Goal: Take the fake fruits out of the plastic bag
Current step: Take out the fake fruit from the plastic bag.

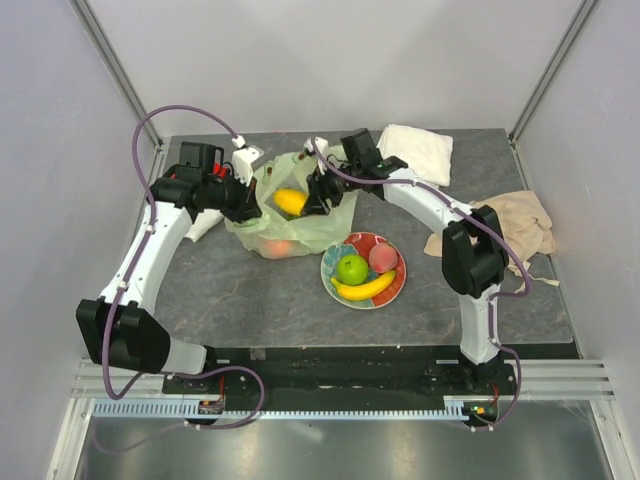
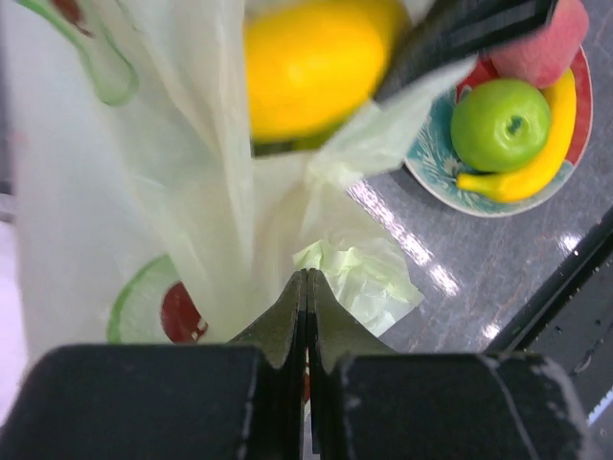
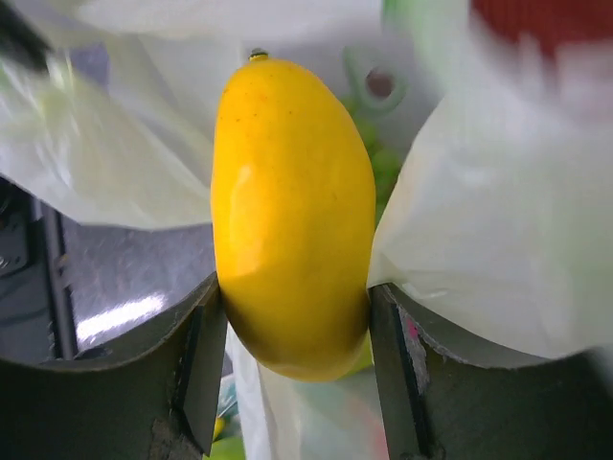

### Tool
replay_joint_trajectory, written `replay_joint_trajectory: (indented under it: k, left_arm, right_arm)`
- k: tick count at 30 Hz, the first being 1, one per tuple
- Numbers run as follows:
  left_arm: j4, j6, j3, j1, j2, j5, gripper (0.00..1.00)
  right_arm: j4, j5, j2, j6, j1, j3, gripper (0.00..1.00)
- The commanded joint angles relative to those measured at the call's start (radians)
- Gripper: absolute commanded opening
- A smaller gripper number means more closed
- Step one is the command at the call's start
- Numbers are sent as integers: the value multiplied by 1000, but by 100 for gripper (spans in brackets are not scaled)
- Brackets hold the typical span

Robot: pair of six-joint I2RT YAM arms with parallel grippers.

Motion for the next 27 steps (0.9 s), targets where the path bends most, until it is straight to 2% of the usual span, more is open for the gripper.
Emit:
replay_joint_trajectory:
  k: [1,7,11,18,20,26,27]
  left_arm:
    - [61,-41,88,2,37,-59,2]
    - [64,21,67,2,43,-177,2]
    - [64,38,24,2,21,-199,2]
    - [81,24,9,2,29,-186,2]
    - [84,22,20,2,37,-186,2]
    - [86,9,47,2,49,-205,1]
    - [84,10,50,2,50,-208,2]
  right_arm:
    - [-77,-123,55,0,3,-27,55]
    - [-88,-108,133,-33,10,75,53]
    - [-88,-213,31,-10,7,112,56]
    - [-132,-324,-106,22,0,53,59]
    - [-135,-377,-101,60,-4,49,61]
    - [-111,-526,-69,190,-36,101,57]
    - [-68,-563,-66,271,-41,103,57]
